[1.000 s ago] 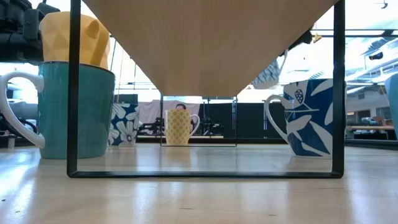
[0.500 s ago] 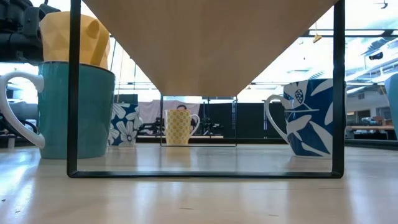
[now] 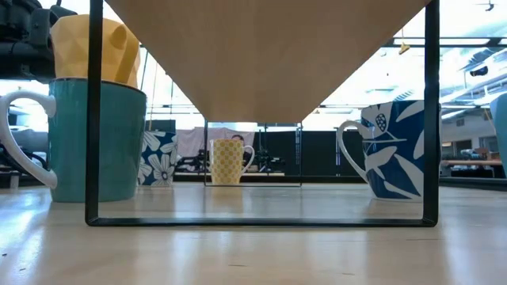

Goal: Place coffee mugs
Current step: Put the white and green mug on the shelf, then put the yellow mug on the shelf

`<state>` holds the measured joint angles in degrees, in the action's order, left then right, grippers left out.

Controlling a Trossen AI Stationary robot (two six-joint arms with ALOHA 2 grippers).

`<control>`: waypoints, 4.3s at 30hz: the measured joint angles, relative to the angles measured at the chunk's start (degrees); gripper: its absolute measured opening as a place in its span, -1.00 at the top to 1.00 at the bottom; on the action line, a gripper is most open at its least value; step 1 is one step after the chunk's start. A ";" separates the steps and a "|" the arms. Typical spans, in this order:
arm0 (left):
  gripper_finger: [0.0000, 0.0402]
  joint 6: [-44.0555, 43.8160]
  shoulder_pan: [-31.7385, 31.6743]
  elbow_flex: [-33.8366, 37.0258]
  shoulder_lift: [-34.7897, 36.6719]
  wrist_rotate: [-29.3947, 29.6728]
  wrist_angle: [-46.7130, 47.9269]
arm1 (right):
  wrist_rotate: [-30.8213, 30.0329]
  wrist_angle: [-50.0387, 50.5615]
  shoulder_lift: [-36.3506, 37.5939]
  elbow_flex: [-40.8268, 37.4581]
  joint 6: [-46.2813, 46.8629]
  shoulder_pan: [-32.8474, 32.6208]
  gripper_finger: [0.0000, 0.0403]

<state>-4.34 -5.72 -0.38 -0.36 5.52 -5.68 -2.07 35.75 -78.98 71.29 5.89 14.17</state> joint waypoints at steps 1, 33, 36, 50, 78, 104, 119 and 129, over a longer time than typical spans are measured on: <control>0.74 0.00 0.00 0.00 0.00 0.00 0.00 | 0.02 -0.25 -0.45 -0.01 -0.37 0.00 0.64; 0.74 0.00 0.07 0.00 0.00 0.00 1.21 | 0.20 0.34 -2.19 0.04 -1.39 0.24 0.31; 0.74 0.00 0.07 0.00 0.00 -0.01 1.25 | 0.22 0.91 -2.19 0.02 -1.29 0.24 0.18; 0.74 0.00 0.04 0.00 0.00 0.00 1.25 | 0.20 1.49 -2.03 -0.02 -1.16 0.24 -0.22; 0.68 -11.62 0.07 -0.10 -0.03 10.79 -19.45 | -1.37 10.25 14.49 -0.04 -6.18 0.34 -0.22; 0.24 -11.46 0.09 -23.80 -24.12 10.49 -15.38 | -1.27 -5.51 14.47 -0.04 -14.03 7.07 -0.22; 0.24 -5.39 -6.15 -30.34 -38.76 23.09 -12.20 | 3.65 -5.27 14.45 -0.04 -13.12 9.16 -0.22; 0.24 -5.51 -22.77 -53.19 -58.26 9.74 10.87 | 3.69 -5.27 14.45 -0.04 -12.94 9.16 -0.22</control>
<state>-9.85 -28.49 -53.57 -58.62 15.25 5.19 1.63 30.48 -64.53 71.24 -7.05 23.33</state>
